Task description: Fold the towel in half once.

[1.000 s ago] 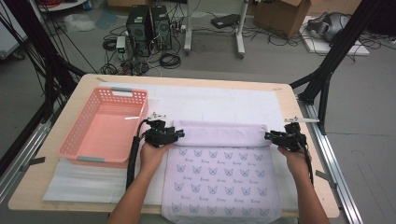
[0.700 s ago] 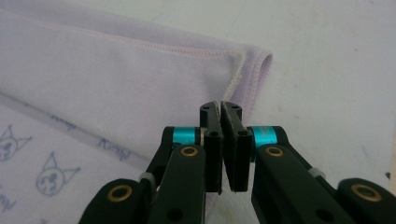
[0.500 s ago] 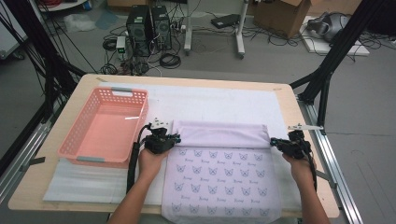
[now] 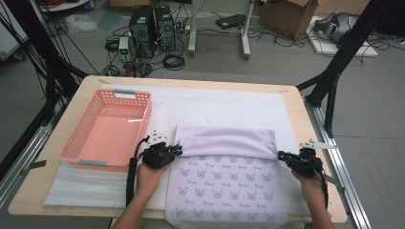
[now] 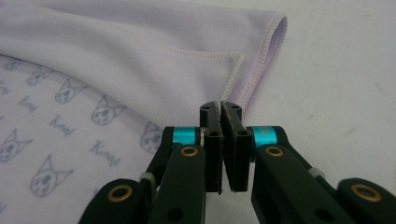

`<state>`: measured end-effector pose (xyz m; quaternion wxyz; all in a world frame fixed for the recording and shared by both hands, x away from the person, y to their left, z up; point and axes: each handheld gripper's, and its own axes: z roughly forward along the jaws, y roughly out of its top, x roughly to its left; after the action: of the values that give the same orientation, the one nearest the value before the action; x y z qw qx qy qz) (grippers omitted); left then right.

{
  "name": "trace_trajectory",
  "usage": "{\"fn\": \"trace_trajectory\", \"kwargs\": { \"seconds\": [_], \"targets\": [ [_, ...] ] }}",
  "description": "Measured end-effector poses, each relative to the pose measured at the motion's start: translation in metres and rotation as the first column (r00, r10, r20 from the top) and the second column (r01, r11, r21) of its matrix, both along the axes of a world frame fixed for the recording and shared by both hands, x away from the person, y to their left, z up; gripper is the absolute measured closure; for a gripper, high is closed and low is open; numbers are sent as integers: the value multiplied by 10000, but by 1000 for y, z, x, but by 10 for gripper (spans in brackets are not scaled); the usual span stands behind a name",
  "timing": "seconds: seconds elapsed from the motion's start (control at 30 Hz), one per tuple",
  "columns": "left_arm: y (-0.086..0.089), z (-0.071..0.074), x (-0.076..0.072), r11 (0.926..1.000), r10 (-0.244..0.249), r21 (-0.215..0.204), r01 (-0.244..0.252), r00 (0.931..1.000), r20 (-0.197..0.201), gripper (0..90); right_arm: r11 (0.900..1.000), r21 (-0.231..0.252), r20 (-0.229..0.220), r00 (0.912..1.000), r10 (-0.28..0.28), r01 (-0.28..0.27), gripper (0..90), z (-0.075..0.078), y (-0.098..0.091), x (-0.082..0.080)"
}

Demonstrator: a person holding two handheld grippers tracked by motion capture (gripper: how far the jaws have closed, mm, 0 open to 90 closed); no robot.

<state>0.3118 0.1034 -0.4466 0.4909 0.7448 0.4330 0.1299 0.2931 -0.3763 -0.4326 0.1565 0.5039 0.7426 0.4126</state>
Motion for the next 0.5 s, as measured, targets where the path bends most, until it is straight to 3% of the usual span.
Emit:
{"fn": "trace_trajectory", "kwargs": {
  "seconds": [0.27, 0.5],
  "targets": [
    [9, -3, -26, 9982, -431, -407, 442, 9987, 277, 837, 9999, 87, 171, 9998, 141, -143, 873, -1, -1, -26],
    [11, -2, -45, 9965, -734, -377, 745, 9969, 292, 836, 9996, 60, 281, 9992, 270, -271, 873, 4, -1, -49]
  ]
}}
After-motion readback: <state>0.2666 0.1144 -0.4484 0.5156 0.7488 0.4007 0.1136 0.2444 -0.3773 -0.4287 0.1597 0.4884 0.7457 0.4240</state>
